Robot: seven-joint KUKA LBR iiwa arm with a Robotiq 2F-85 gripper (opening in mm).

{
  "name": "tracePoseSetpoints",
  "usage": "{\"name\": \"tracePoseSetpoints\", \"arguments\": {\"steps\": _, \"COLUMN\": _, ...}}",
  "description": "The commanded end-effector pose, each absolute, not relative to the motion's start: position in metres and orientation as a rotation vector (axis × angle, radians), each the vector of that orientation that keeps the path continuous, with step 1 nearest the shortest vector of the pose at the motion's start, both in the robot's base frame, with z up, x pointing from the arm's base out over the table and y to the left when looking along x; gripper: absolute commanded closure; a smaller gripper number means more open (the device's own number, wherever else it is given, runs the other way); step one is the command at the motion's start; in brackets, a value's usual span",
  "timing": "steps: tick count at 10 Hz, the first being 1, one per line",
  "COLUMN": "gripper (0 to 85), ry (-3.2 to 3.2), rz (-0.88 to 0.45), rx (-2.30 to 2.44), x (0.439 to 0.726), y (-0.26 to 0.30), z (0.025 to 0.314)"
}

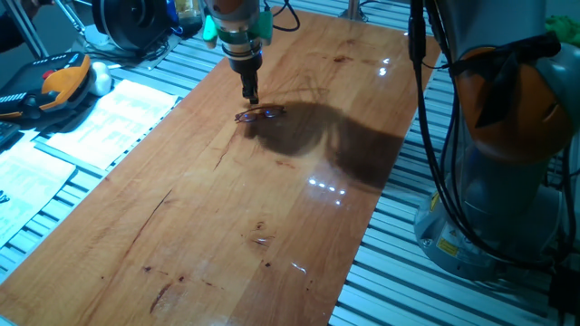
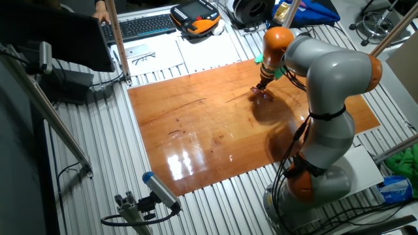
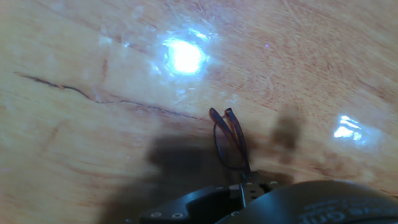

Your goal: Unfold the leg of the glasses (with one hand)

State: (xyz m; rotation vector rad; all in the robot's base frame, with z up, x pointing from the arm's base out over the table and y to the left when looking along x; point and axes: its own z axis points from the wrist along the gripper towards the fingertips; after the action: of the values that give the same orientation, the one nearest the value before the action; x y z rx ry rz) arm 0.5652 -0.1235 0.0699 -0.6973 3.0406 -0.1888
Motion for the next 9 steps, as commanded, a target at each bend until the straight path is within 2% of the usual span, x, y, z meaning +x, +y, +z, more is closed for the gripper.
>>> {"name": "tracePoseSetpoints", "arguments": {"steps": 1, "gripper": 85.0, "ry": 3.033, "rz": -0.182, "rx": -0.696, "x": 0.566, "y": -0.126, "z": 0.069}}
{"name": "tracePoseSetpoints", "arguments": {"steps": 5, "gripper": 85.0, "ry": 3.001, "rz": -0.168, "rx": -0.692, "x": 0.571, "y": -0.134, "z": 0.057}}
{"name": "tracePoseSetpoints", "arguments": {"steps": 9, "gripper": 85.0, "ry": 3.001, "rz": -0.156, "rx": -0.692, "x": 0.57, "y": -0.135, "z": 0.057}}
